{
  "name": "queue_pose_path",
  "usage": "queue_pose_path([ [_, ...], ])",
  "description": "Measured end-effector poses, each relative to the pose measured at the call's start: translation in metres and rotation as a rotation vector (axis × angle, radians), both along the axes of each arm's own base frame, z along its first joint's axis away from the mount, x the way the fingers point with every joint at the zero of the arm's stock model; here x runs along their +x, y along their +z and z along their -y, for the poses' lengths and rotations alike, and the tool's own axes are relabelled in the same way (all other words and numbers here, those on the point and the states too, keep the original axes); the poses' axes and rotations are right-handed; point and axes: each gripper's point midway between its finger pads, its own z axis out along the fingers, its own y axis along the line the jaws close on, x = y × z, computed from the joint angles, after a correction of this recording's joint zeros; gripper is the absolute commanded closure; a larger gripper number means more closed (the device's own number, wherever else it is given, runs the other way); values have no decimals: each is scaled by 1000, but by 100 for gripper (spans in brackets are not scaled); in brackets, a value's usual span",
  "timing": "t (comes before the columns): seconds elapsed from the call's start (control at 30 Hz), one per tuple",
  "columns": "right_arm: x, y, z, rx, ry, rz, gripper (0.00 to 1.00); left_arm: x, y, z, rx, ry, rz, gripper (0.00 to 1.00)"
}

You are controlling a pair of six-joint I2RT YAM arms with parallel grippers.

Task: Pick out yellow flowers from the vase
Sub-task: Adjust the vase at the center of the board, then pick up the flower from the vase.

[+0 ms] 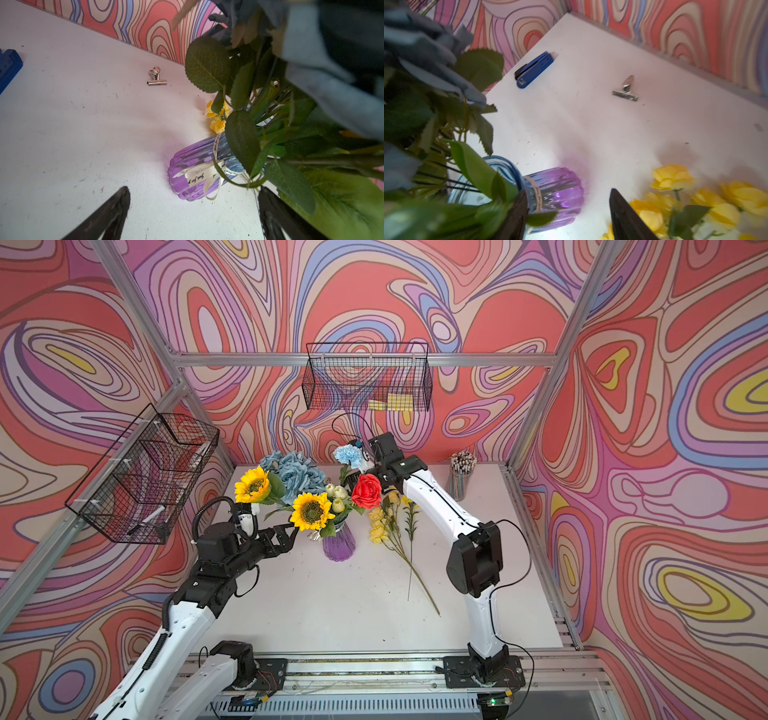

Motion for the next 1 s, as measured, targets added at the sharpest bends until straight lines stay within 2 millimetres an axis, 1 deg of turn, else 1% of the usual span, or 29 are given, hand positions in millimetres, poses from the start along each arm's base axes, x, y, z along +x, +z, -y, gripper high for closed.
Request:
queue_pose_path([
  [0.07,10,11,19,6,-91,37,35,0,0,0,0,0,5,3],
  [0.1,15,15,32,12,-146,48,35,1,0,0,0,0,8,3],
  [0.17,21,16,56,15,-239,54,35,1,-1,0,2,-2,13,3],
  [0.23,22,6,88,6,-347,46,35,2,-3,0,7,-6,18,3],
  [0.3,16,-8,117,-15,-434,34,35,2,-3,1,11,-10,23,3],
  [0.33,8,-15,131,-27,-473,31,35,2,-3,1,14,-11,25,3],
  [0.37,-1,-21,140,-37,-498,27,35,3,-2,1,17,-13,30,3],
  [0.43,-27,-23,155,-38,-533,40,35,3,-1,1,22,-15,39,2],
  [0.47,-39,-20,160,-28,-542,53,35,3,0,1,25,-17,42,2],
  [0.5,-56,-12,165,-2,-551,75,35,4,0,1,27,-17,45,2],
  [0.57,-85,10,170,70,-553,136,35,4,3,1,32,-20,54,2],
  [0.6,-102,24,168,122,-544,181,36,5,5,1,33,-22,58,2],
  [0.63,-119,34,161,169,-517,220,36,6,7,2,36,-25,64,2],
  [0.67,-135,41,150,206,-482,246,37,6,9,2,37,-27,69,2],
  [0.7,-154,44,132,242,-423,267,37,8,10,3,37,-30,75,2],
  [0.73,-175,44,110,269,-352,280,37,8,11,3,36,-32,79,2],
  [0.77,-190,41,92,278,-300,286,37,9,12,4,34,-35,81,2],
  [0.8,-208,33,69,274,-235,286,38,9,12,5,32,-40,83,2],
  [0.87,-235,15,30,227,-141,299,38,10,12,7,28,-50,82,2],
  [0.93,-259,-3,-5,168,-63,338,38,9,12,8,25,-59,81,2],
  [1.0,-273,-13,-31,129,-14,381,38,9,13,9,22,-64,85,2],
])
